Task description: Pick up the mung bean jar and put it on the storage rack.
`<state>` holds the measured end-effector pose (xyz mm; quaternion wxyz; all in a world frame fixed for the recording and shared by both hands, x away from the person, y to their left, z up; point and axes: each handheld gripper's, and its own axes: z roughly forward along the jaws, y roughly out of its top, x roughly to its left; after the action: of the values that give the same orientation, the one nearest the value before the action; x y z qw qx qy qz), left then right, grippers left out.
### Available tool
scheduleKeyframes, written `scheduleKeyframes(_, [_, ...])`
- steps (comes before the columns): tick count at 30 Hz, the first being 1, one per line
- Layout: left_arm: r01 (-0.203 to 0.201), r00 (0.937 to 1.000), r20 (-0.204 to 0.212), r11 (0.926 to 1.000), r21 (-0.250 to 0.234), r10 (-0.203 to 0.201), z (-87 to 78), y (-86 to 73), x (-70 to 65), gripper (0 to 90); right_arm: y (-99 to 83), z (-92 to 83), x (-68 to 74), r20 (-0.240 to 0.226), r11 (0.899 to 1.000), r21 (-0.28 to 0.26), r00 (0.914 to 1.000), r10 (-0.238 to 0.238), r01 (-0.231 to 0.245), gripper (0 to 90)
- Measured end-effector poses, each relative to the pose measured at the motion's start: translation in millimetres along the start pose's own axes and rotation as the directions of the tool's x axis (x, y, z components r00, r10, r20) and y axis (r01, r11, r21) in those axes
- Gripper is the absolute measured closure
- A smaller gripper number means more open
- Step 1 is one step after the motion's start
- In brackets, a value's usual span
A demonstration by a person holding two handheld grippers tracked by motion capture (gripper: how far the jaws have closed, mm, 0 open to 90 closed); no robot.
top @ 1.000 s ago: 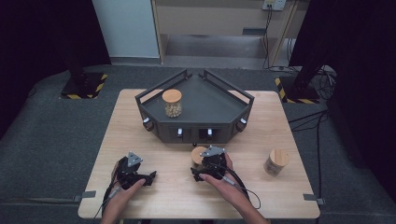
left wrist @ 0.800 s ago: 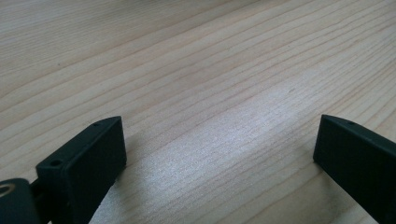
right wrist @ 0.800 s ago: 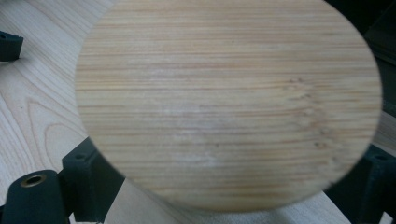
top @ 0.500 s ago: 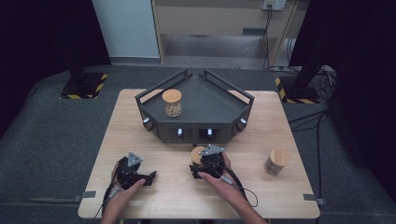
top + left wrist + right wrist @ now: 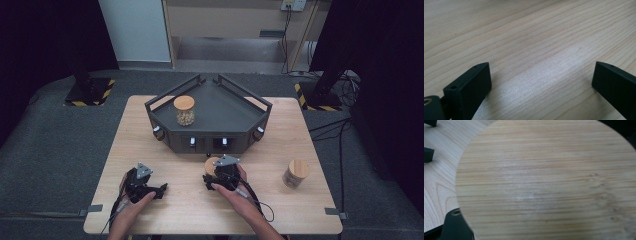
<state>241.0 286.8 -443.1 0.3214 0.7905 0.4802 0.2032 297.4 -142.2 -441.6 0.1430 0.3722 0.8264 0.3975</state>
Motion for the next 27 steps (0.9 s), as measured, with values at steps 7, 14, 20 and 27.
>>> scheduleKeyframes(7, [0.000,1.0000,0.000,1.0000,0.000,0.000,0.0,0.0,0.0,1.3,-0.8,-0.5,1.6,0.002,1.000,-0.001,1.0000,-0.006,0.006,24.1])
scheduleKeyframes(14, [0.000,1.0000,0.000,1.0000,0.000,0.000,0.0,0.1,0.1,1.3,0.3,-1.2,3.7,0.011,1.000,0.002,0.9996,-0.025,0.025,25.0])
scheduleKeyframes(20, [0.000,1.0000,0.001,1.0000,0.000,0.000,0.1,0.2,0.2,1.2,2.2,-6.8,2.2,0.021,0.998,0.012,0.9982,-0.056,0.056,25.2])
scheduleKeyframes(27, [-0.001,1.0000,0.001,1.0000,0.001,0.001,0.2,0.4,0.4,1.1,6.1,-25.3,-0.1,0.026,0.997,-0.012,0.9971,-0.071,0.072,25.2])
